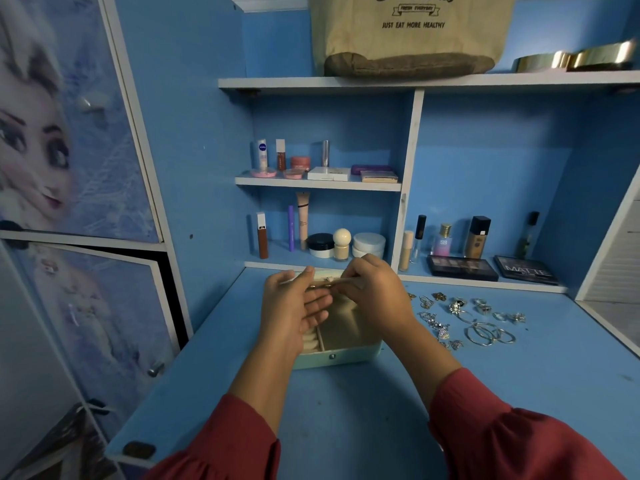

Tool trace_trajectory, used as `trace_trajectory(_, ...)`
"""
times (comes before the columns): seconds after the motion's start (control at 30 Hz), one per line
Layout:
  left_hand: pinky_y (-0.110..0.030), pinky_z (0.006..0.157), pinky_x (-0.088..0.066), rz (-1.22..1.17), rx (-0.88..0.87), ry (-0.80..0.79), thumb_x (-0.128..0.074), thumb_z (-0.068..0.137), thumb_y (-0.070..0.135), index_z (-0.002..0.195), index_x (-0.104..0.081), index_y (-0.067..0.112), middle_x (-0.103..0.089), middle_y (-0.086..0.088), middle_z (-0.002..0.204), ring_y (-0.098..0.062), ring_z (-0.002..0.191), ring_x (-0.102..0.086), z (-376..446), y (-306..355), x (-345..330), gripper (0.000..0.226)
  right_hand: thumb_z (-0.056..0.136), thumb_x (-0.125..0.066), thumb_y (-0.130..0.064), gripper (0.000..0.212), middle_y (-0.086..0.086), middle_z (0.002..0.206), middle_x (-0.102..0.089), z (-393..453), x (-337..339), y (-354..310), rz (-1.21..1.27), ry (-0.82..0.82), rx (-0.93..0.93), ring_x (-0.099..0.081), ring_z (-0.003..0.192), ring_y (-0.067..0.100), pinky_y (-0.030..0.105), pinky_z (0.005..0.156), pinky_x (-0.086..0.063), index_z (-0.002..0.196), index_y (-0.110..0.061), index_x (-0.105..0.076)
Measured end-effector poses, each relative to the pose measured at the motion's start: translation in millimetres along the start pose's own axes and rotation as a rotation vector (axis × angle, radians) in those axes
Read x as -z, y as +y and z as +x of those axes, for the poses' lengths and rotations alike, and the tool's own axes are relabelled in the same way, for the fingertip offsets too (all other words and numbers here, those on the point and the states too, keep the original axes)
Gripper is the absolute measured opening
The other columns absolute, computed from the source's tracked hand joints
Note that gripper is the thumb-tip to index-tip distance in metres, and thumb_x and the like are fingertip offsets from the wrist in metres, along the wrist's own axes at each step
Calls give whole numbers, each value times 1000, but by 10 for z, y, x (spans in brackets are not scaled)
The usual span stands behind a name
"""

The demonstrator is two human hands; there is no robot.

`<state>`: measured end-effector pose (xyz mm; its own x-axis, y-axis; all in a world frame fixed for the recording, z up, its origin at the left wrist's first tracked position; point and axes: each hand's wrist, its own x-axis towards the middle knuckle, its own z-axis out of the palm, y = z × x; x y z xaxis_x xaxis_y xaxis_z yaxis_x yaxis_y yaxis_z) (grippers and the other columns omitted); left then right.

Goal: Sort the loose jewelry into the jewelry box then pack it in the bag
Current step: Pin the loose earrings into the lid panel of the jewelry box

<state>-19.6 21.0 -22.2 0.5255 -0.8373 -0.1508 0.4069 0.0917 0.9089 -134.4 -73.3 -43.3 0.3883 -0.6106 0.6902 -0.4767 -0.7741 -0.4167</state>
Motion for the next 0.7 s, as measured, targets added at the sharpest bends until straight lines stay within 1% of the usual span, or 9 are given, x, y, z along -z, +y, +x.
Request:
trace_trajectory(0.1, -29, 56, -54, 22, 13, 22, -70, 86, 16, 124, -41, 14, -71, -18, 82, -24, 66, -70, -22, -10, -22, 48, 76, -77, -24, 18, 0, 83, -58, -68, 9, -5, -25, 8, -5, -47, 80, 15, 30, 60, -36, 79, -10, -65)
trace_trajectory(0.27, -30, 54, -55, 44, 29, 57, -71, 82, 3, 125, -44, 6, -72, -19, 80, -22, 62, -70, -65, -59, -37, 50, 74, -78, -17, 15, 1, 84, -60, -184, -3, 47, -62, 12, 22, -56, 82, 21, 32, 61, -45, 80, -13, -65)
trace_trajectory(0.4, -31, 57, -55, 25, 63, 76, -69, 80, -3, 119, -47, 11, -72, -18, 80, -24, 67, -71, -99, -87, -7, 46, 74, -77, -16, 13, 0, 87, -62, -252, 26, 88, -19, -38, 57, -58, 85, 21, 37, 67, -51, 84, -13, -68)
trace_trajectory(0.47, -31, 57, -54, 16, 81, 86, -68, 80, -5, 115, -48, 15, -72, -16, 77, -24, 68, -71, -109, -95, 16, 44, 76, -72, -17, 14, -3, 91, -62, -281, 101, 137, 35, -122, 99, -58, 88, 17, 33, 74, -52, 90, -16, -70)
trace_trajectory(0.5, -31, 56, -53, 13, 90, 88, -68, 80, -5, 113, -48, 16, -72, -16, 76, -23, 67, -72, -112, -98, 27, 44, 77, -68, -15, 17, -6, 94, -62, -292, 152, 156, 79, -176, 98, -58, 91, 13, 28, 78, -50, 94, -18, -71)
trace_trajectory(0.53, -30, 54, -52, 10, 98, 85, -67, 80, -6, 112, -48, 18, -73, -15, 76, -22, 66, -72, -118, -101, 35, 43, 78, -66, -12, 23, -8, 98, -62, -300, 211, 173, 141, -219, 69, -58, 94, 6, 21, 82, -48, 98, -22, -70)
trace_trajectory(0.6, -26, 50, -49, 2, 110, 81, -67, 81, -6, 109, -47, 20, -72, -16, 77, -18, 59, -70, -133, -104, 46, 43, 80, -63, -2, 34, -11, 100, -62, -301, 346, 210, 275, -214, -78, -56, 94, -5, 9, 79, -42, 102, -28, -68)
trace_trajectory(0.63, -25, 48, -47, 1, 112, 81, -66, 80, -7, 107, -47, 21, -72, -18, 79, -16, 56, -68, -142, -107, 50, 43, 82, -60, 1, 37, -12, 99, -61, -295, 413, 240, 316, -175, -174, -56, 89, -7, 7, 74, -41, 102, -29, -67)
trace_trajectory(0.7, -23, 46, -44, 14, 110, 83, -64, 81, -9, 105, -47, 20, -71, -21, 81, -13, 51, -64, -161, -123, 55, 42, 87, -57, -3, 32, -13, 94, -61, -272, 526, 362, 280, -126, -337, -57, 79, -2, 15, 66, -43, 101, -30, -67)
